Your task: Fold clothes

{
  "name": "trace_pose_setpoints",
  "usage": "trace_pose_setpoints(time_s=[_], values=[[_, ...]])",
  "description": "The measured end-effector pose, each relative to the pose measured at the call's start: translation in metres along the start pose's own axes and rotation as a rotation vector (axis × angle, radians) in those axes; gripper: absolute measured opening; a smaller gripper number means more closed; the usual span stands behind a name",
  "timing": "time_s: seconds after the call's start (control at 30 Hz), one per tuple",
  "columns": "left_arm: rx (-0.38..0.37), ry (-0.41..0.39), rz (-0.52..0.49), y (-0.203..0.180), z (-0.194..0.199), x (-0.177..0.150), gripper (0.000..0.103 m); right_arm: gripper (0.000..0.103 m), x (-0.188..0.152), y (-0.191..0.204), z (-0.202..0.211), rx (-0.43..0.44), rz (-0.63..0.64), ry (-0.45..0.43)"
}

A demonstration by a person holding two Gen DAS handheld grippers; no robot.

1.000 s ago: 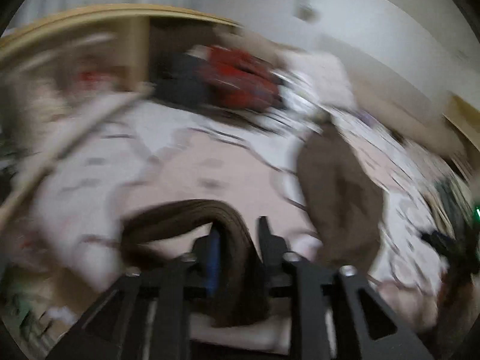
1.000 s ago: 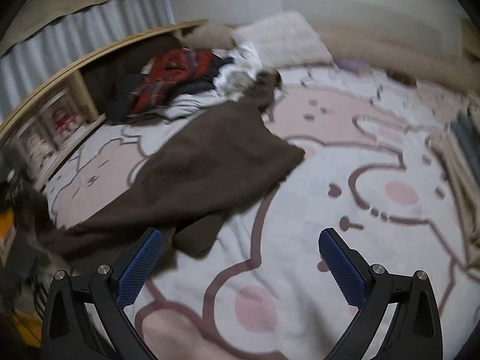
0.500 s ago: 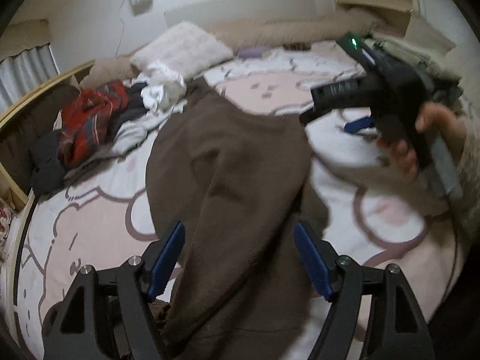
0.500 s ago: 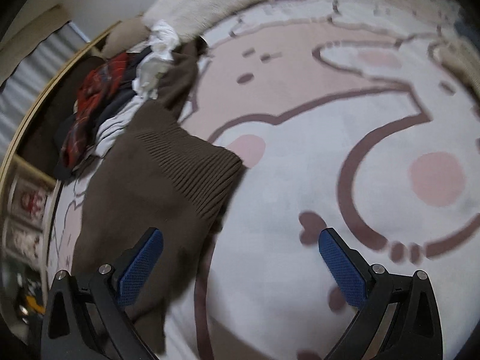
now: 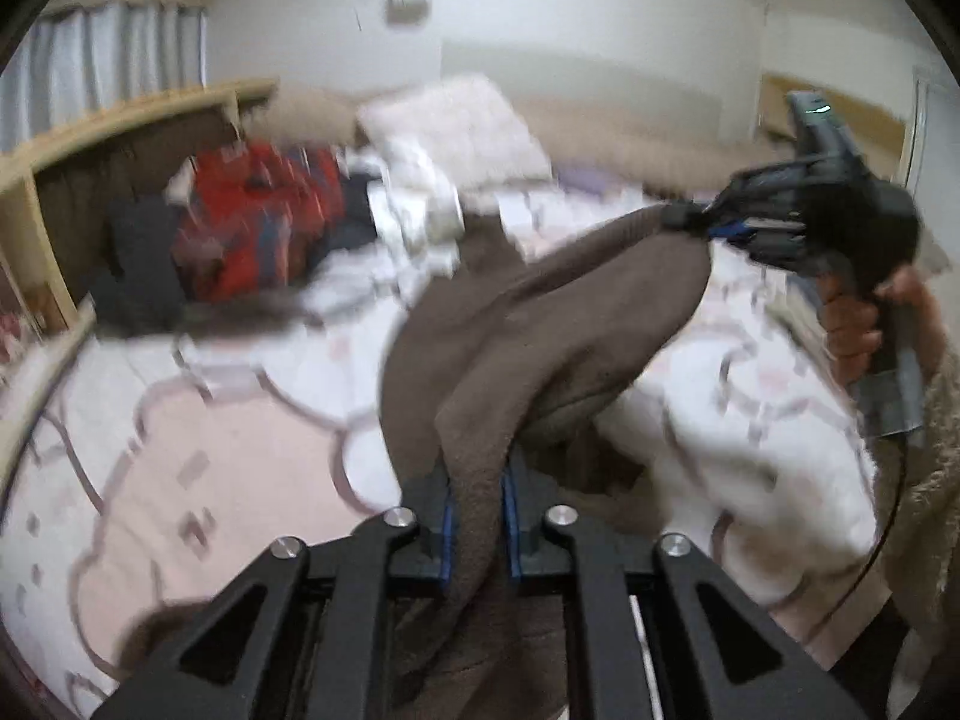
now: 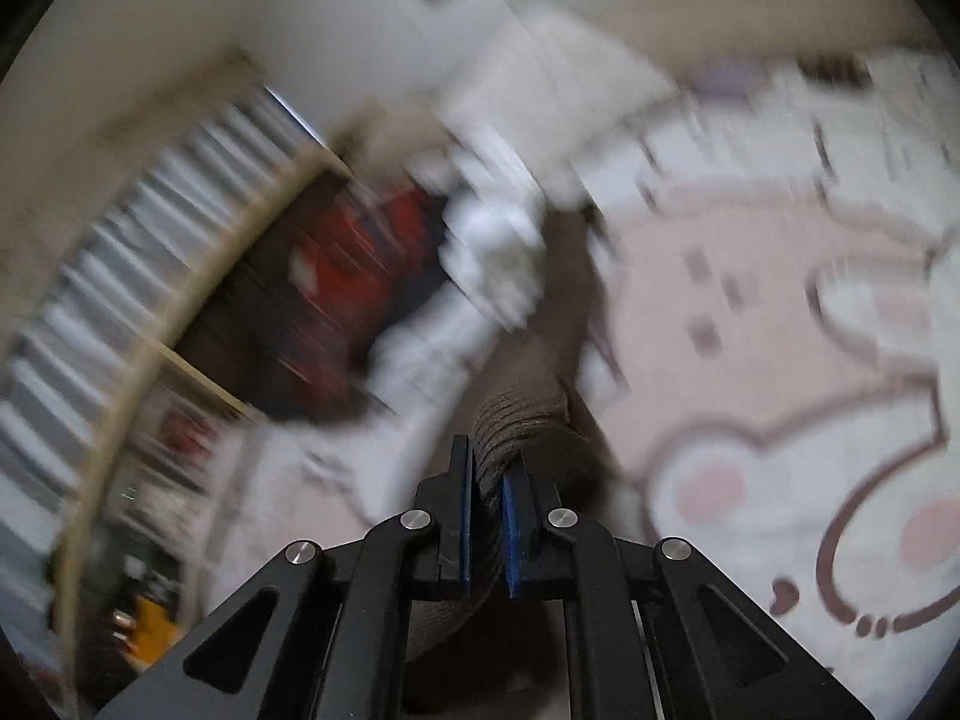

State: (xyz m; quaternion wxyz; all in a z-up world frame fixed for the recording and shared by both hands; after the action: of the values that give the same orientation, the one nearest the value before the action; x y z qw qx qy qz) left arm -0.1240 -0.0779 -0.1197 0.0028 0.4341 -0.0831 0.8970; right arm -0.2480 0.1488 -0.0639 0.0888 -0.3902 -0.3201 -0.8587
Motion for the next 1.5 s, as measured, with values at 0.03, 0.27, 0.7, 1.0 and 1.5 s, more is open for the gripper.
trace_pose_setpoints(time_s=[0.03, 0.27, 0.7, 1.0, 1.5], values=[[-0.004, -0.048, -0.009, -0.005, 0.016, 0.013, 0.008, 0.010, 0.011, 0.010, 0.009, 0.025, 0.009, -0.025], [-0.064, -0.314, -0.096, -0.053, 0.120, 0.079, 0.008, 0.008, 0.090, 0.101, 0.155, 0.062, 0.167, -0.335], [-0.247, -0.557, -0.223, -0.130, 0.229, 0.150, 0.006, 0.003, 0.161, 0.200, 0.398, -0.198, 0.452, -0.726], [-0.212, -0.217, -0.123, -0.106, 0.047, 0.139, 0.006, 0.003, 0.060, 0.118, 0.232, -0.337, 0.504, -0.391], [-0.103, 0.172, 0.002, -0.039, -0.117, 0.073, 0.062, 0.003, -0.174, -0.003, 0.062, -0.199, 0.132, 0.293]])
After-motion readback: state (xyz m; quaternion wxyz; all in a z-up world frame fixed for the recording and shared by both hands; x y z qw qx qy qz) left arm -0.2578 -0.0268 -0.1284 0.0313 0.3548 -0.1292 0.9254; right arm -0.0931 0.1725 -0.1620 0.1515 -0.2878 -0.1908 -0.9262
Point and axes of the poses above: each gripper's, at about its wrist camera, not at the fingertips, and z roughly against the way its jaws point, y to its left, x to its top, the point moved 5 cm from there along -z, roughly the way its jaws point, and after that the axes turned 8 degrees about z, right-handed, at the moved point
